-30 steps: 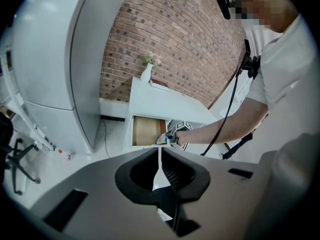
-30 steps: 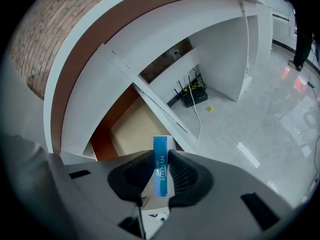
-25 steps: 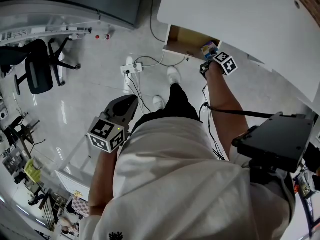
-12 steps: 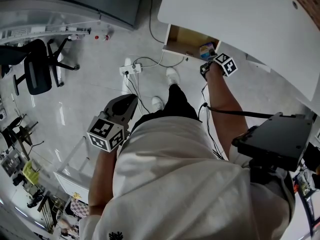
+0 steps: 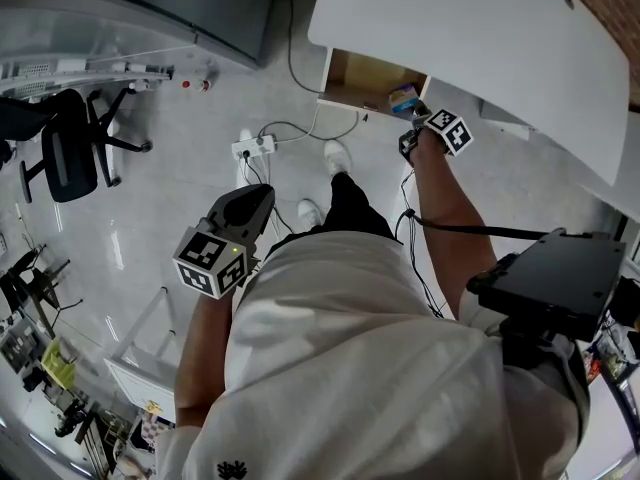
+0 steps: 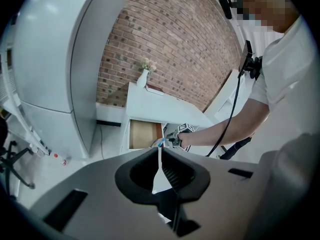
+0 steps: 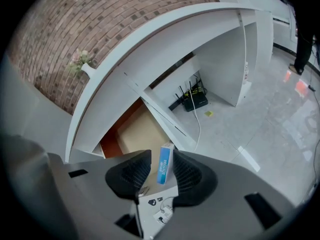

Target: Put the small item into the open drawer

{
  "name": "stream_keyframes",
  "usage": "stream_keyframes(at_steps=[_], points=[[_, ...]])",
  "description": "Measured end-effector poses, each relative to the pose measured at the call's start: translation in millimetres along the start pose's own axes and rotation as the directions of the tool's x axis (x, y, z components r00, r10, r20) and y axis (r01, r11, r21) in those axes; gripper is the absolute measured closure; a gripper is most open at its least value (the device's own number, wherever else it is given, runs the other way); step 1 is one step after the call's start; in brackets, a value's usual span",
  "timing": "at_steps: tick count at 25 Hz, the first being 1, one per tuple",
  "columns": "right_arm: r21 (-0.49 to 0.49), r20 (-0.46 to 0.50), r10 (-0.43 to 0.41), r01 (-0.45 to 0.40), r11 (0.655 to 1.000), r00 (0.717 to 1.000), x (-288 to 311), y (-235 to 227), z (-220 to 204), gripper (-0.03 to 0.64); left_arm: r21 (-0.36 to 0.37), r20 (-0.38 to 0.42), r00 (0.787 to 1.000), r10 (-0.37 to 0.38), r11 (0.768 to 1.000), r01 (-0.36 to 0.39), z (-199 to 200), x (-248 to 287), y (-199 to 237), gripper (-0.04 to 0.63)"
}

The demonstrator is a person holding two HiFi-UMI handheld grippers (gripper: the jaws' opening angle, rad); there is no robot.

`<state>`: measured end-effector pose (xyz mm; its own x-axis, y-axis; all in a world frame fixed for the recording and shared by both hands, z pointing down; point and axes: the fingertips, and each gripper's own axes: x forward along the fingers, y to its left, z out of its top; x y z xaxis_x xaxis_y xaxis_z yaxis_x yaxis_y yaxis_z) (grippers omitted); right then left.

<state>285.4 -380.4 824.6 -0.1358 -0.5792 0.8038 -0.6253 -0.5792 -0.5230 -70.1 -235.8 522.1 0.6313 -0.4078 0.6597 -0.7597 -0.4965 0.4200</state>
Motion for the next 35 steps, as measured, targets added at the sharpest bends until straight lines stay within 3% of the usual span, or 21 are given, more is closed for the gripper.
stream_keyframes(at_steps=[8, 11, 14, 20, 24, 31, 35], points=[[-0.1, -0.02, 0.032, -0.034, 0.994, 0.999, -63.2, 7.4, -30.6, 0.463, 0.054, 0.05, 0.997, -0.058, 0.997, 0.055, -10.7, -33.6, -15.2, 0.56], [-0.203, -0.097, 0.06, -0.079, 0.976, 0.993, -87.8, 18.7, -65.0, 0.506, 0.08, 0.064, 0.995, -0.077, 0.994, 0.072, -20.0, -49.8, -20.5, 0.56], [-0.325, -0.191, 0.074, -0.134, 0.936, 0.979, -114.8, 26.9, -104.1, 0.532, 0.104, 0.075, 0.993, -0.095, 0.991, 0.087, -32.2, -64.5, -29.3, 0.56], [-0.536, -0.338, 0.057, -0.242, 0.809, 0.94, -172.5, 37.8, -176.9, 0.566, 0.133, 0.094, 0.988, -0.123, 0.985, 0.11, -60.1, -96.9, -44.3, 0.559], [-0.653, -0.421, 0.03, -0.326, 0.683, 0.907, -211.2, 45.5, -220.9, 0.575, 0.141, 0.112, 0.985, -0.135, 0.983, 0.119, -78.2, -118.3, -52.1, 0.559], [-0.741, -0.538, 0.018, -0.483, 0.467, 0.843, -291.5, 66.0, -300.1, 0.578, 0.137, 0.139, 0.979, -0.152, 0.982, 0.133, -126.6, -156.6, -68.0, 0.559], [-0.766, -0.543, 0.036, -0.512, 0.388, 0.839, -332.0, 73.5, -333.1, 0.578, 0.141, 0.142, 0.976, -0.165, 0.979, 0.145, -155.1, -171.2, -77.4, 0.558]])
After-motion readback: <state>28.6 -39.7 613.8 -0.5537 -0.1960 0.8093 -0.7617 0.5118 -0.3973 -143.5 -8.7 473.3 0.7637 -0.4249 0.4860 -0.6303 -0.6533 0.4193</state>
